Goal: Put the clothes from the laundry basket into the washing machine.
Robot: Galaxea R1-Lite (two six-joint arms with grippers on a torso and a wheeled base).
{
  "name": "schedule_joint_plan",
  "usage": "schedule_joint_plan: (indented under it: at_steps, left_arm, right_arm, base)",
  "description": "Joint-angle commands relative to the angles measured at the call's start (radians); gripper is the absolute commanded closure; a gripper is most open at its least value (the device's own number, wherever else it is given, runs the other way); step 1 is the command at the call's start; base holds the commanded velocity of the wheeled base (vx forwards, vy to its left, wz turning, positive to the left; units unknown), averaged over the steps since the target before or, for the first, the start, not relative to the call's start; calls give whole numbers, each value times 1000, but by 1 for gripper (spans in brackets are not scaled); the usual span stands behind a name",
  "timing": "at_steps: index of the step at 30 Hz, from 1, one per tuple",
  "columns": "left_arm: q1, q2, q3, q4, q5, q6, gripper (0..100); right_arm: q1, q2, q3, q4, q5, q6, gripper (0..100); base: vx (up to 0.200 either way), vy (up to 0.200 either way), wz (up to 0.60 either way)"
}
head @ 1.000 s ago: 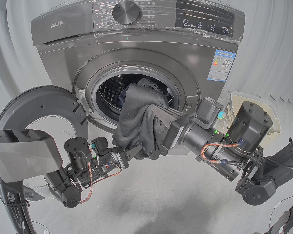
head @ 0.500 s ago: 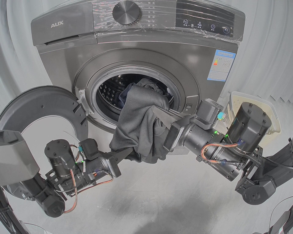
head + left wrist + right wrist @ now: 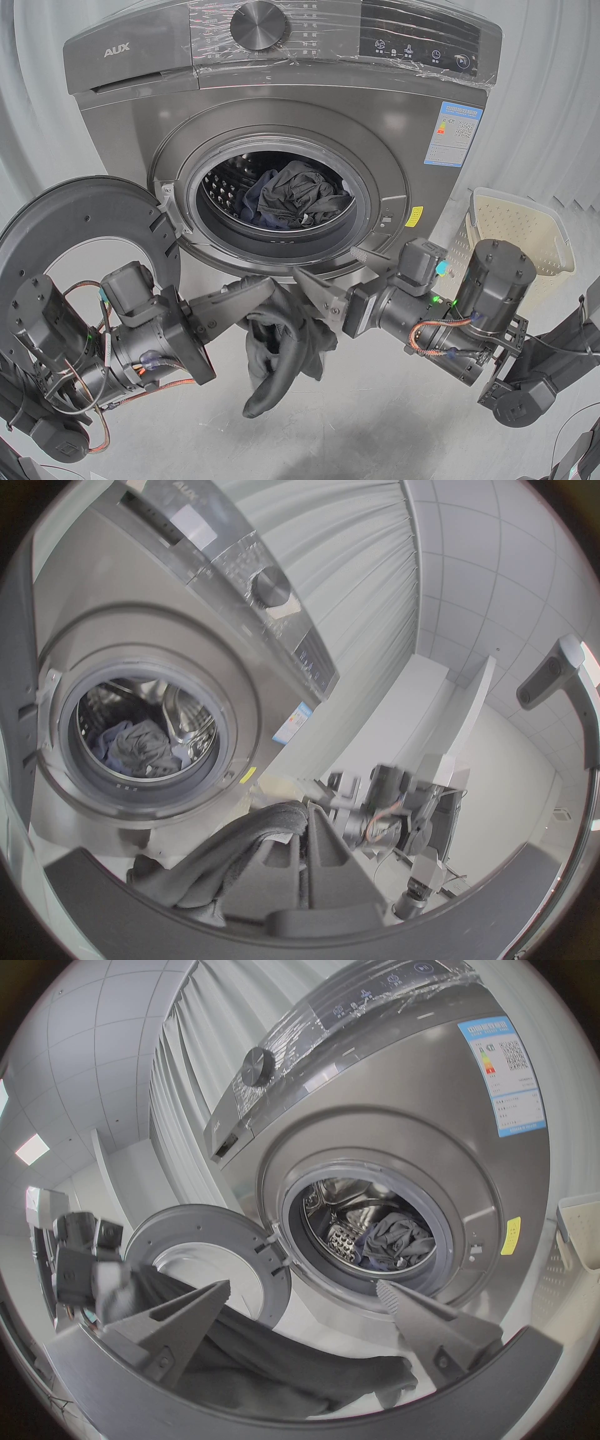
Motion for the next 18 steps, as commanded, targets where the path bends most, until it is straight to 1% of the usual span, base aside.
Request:
schedule_joint_plan:
  at_steps: [1, 3, 5, 9, 13, 18]
  left_arm:
    - [2, -20, -56, -1, 9, -4, 100]
    - [11, -15, -62, -1, 12, -4, 100]
    - [18, -15, -68, -1, 12, -4, 100]
    - [33, -9, -81, 1, 12, -4, 100]
    - [38, 6, -82, -1, 32, -2, 100]
    - [38, 5, -82, -1, 36, -2, 100]
  right_arm:
    - [-2, 6, 66, 5, 1, -5, 0]
    - [-4, 4, 119, 0, 1, -10, 0]
    - [-5, 3, 137, 0, 1, -11, 0]
    - [-18, -2, 159, 3, 0, -14, 0]
    - [-25, -6, 206, -9, -2, -16, 0]
    - [-30, -6, 223, -12, -3, -16, 0]
  base:
    - [0, 0, 0]
    - [0, 0, 0]
    - [0, 0, 0]
    - [0, 0, 0]
    - [0, 0, 0]
    - [0, 0, 0]
